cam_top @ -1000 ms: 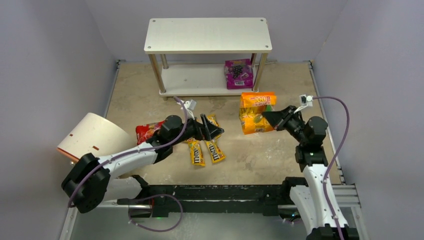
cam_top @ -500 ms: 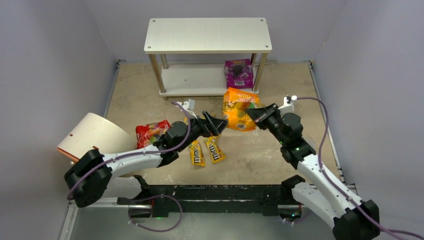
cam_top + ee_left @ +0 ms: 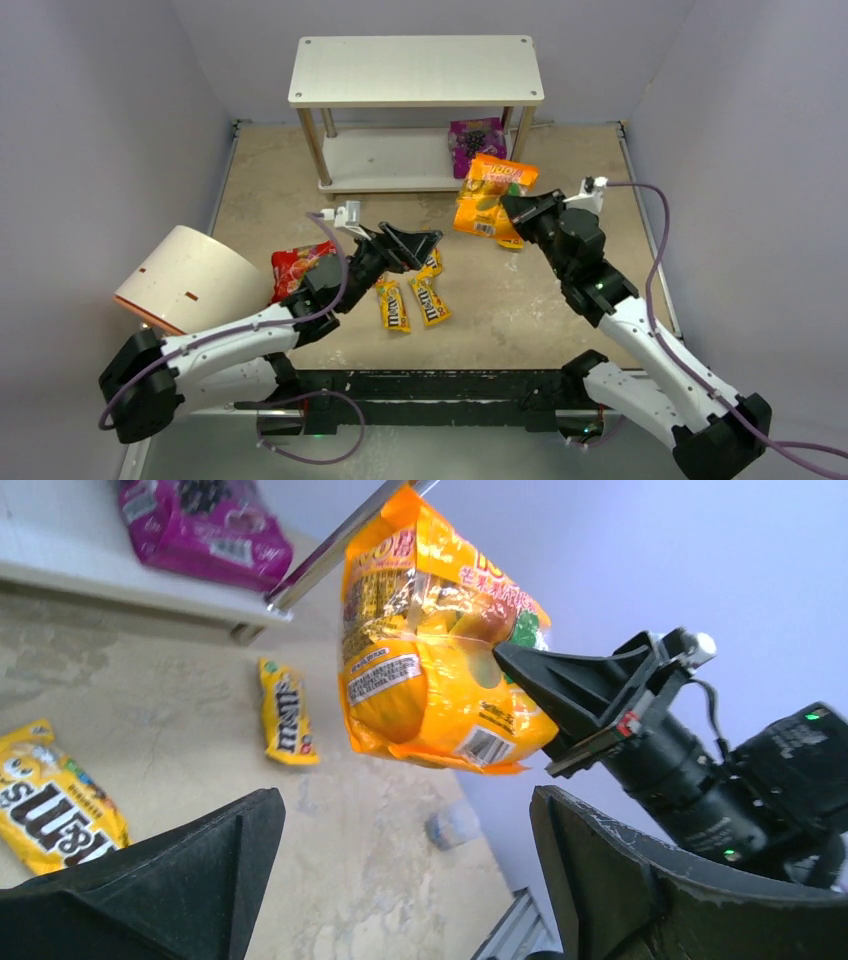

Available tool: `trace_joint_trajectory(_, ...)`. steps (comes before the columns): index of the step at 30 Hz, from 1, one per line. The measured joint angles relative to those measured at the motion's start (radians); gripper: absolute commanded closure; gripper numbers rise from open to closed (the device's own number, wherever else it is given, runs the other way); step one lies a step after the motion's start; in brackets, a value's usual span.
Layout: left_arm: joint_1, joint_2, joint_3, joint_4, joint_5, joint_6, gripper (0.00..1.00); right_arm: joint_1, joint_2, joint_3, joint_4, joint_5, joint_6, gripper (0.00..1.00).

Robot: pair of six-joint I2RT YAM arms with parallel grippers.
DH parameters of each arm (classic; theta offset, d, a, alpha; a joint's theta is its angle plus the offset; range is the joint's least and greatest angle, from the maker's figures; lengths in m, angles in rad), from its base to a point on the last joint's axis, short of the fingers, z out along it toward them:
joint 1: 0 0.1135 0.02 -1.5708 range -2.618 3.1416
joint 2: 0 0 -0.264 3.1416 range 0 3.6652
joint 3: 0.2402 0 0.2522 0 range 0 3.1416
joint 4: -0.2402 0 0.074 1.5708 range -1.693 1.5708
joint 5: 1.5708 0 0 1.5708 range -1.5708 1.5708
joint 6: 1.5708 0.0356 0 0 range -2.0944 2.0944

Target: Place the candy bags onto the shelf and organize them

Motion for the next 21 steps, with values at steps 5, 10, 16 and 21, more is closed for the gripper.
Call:
trace_joint_trajectory(5, -0.006, -0.122, -0.001, 0.002, -0.042, 0.018, 0.0, -0.008, -0.068, 0.046, 0.012, 0.078, -0.035, 1.0)
trace_joint_trajectory(10, -0.006, -0.05, 0.0, 0.025, -0.045, 0.025, 0.0, -0.005, -0.02, 0.046, 0.103, 0.016, 0.009, 1.0)
trace_joint_trajectory(16, -0.006, 0.08, 0.011, 0.06, -0.046, 0.014, 0.0, 0.024, 0.068, 0.013, 0.177, -0.03, 0.07, 1.0)
trace_joint_trajectory(21, -0.006, 0.125, 0.011, 0.15, -0.042, -0.007, 0.0, 0.063, 0.099, -0.013, 0.243, -0.042, 0.116, 1.0)
